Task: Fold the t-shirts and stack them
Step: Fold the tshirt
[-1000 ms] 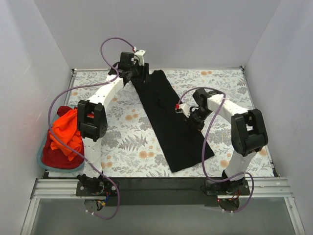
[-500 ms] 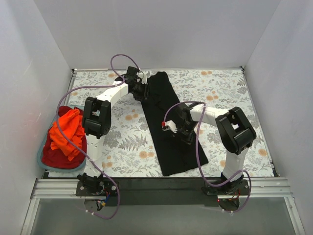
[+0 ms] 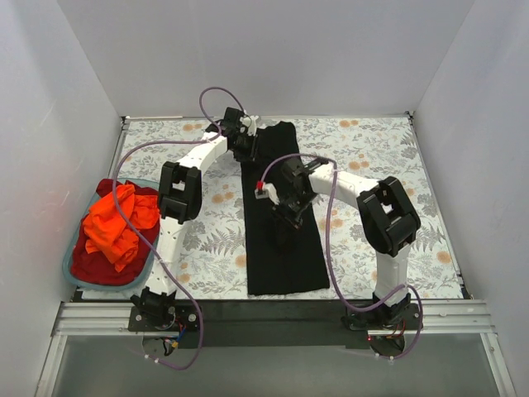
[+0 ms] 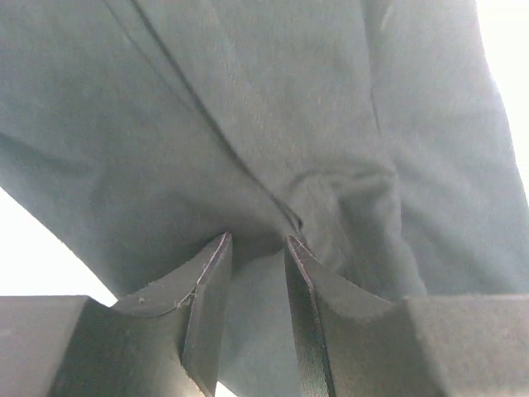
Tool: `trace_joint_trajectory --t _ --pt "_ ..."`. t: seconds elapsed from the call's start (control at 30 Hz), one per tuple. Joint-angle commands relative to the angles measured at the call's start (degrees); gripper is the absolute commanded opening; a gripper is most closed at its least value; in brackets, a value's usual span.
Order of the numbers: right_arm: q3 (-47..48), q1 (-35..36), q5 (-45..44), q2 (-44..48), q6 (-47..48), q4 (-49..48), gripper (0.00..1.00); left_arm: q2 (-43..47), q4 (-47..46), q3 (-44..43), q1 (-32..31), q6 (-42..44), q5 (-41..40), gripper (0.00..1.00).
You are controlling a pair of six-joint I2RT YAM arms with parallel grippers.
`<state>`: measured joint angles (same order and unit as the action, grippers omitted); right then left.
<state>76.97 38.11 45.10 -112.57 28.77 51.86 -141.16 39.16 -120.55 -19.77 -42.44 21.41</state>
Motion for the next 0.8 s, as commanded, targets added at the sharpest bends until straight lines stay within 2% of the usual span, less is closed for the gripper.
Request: trace_joint_trajectory --t 0.0,0.07,0.13,0.37,0.43,0.57,0.7,0.77 --pt "7.8 -4.1 5.2 3.9 -1.5 -1.1 0.26 -7.1 -0.7 -8.0 -0.3 2.4 -0.9 0.31" --pt "13.8 -8.3 5.5 2.7 -3.2 -1.1 0.26 -8.9 -1.0 -13.8 -0.3 2.7 -0.8 0.31" --pt "17.6 -12.4 3.9 -0.1 -4.2 -1.1 0.26 -8.1 -3.3 -13.9 0.0 3.0 -1.5 0.34" --pt "37.3 -21.0 -6.7 -10.3 -7.7 -1.6 0.26 5.2 -14.4 -6.7 1.6 1.0 -0.2 0.5" --pt "40.0 -21.5 -9.7 -12.8 -8.6 -2.1 0.25 8.6 -14.9 -3.0 1.6 -0.1 1.7 0.5" --pt "40.8 -21.4 -12.5 -14.6 -10.4 -5.6 0.24 15.6 -15.3 6.5 1.6 -2.3 5.9 0.46" --pt "39.8 -21.4 -14.4 -16.2 -12.4 -8.5 0.21 19.1 -14.8 14.7 1.6 -4.8 7.9 0.31" --pt "38.3 -21.3 -14.9 -16.4 -13.8 -10.8 0.2 19.4 -15.1 18.9 1.6 -6.7 9.3 0.29"
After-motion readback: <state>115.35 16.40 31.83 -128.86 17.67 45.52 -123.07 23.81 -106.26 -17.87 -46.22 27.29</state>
